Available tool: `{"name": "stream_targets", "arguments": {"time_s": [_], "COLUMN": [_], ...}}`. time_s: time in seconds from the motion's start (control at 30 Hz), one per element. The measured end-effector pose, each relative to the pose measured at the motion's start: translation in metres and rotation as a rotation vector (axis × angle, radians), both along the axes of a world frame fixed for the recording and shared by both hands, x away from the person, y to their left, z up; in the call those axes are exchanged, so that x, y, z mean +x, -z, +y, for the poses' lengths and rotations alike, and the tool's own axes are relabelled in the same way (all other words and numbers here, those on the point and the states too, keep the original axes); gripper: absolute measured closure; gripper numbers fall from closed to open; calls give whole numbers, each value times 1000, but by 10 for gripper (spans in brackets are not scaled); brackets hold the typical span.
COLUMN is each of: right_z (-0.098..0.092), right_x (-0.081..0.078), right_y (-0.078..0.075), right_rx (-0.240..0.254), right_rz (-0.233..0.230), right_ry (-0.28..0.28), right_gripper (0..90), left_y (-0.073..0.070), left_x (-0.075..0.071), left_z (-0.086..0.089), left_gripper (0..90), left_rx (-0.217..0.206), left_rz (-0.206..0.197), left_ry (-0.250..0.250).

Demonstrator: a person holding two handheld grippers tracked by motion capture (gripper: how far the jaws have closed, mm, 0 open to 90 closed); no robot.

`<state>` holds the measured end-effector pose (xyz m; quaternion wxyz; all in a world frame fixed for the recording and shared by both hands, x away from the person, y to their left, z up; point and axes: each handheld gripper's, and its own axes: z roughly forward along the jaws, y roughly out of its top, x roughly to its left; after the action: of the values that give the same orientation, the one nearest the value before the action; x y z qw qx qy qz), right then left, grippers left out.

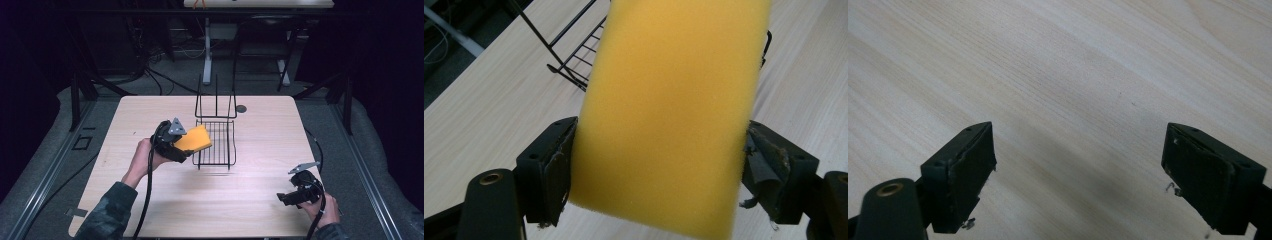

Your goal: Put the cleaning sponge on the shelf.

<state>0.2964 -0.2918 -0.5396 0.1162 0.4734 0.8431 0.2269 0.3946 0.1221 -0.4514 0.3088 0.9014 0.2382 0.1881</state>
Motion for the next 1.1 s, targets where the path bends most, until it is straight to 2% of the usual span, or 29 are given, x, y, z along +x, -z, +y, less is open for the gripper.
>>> {"name": "stream_targets", "arguments": {"time_s": [0.17,0.3,0.77,1.1], "right_z": [0,0,0,1], "right_x": [0,0,1,1], "right_y": [0,0,1,1], "right_rx": [-7,-7,-4,-12], "right_rz": [5,5,6,6], "right_ry": [-3,-2,-5,-12], "right_gripper": [134,134,135,135], "left_y": [4,11,19,26], "left_x": [4,11,19,25], "left_z": [-5,-9,-20,-31], "left_gripper": [224,224,223,224], "left_rx": [-3,-10,-8,-22], "left_rz": [4,25,28,30], "left_ry": [1,-8,-10,-24]}}
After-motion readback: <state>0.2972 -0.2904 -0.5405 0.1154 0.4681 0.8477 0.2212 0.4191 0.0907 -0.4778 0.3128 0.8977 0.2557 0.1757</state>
